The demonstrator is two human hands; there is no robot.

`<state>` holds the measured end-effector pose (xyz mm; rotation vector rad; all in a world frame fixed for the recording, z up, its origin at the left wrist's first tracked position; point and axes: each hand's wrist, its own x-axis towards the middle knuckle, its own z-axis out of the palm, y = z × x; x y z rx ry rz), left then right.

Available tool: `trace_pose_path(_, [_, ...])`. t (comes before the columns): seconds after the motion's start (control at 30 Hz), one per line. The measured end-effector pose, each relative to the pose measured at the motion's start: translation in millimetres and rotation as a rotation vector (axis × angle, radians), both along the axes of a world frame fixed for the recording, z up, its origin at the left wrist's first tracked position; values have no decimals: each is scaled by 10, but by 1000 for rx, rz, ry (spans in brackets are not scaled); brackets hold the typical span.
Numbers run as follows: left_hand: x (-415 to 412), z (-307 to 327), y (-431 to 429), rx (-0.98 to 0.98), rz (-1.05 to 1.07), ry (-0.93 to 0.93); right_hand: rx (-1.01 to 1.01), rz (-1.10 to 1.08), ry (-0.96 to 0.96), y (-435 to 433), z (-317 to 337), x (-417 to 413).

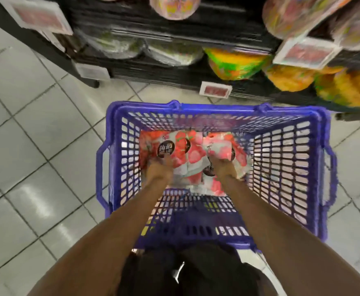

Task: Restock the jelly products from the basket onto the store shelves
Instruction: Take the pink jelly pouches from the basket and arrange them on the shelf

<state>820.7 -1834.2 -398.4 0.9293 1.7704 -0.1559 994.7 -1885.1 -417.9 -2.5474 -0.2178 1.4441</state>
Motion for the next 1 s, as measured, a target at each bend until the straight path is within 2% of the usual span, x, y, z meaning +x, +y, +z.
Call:
trace_pose_path(0.07, [56,-93,117,-27,76,48,116,-158,104,33,-64,-91])
trace_pose_path(0.13, [70,-120,172,-58,73,54,192,-193,162,33,-77,-164])
trace_pose_path(0.27, [37,-58,157,-146,143,-81,211,-289,263,-25,43,-130])
trace_pose_path(0.37, [0,86,98,-233,176,-160,230,-389,420,-106,268,-123])
trace_pose_path(0.5, [-76,498,19,-323,140,-398,291,-305,596,-244,682,-65])
trace_pose_path(0.6, [-139,986,-6,-250,152,-493,280,-318,612,-319,1148,56])
trace_pose_path(0.7, [-157,1627,77,-116,121,-404,318,-423,614,-377,1736,125])
trace_pose_path(0.8, [-134,2423,163,0,122,-475,357,-516,631,-390,2444,149])
trace_pose_path(1.0, [-21,3994,317,195,38,-581,569,-596,554,-449,4029,278])
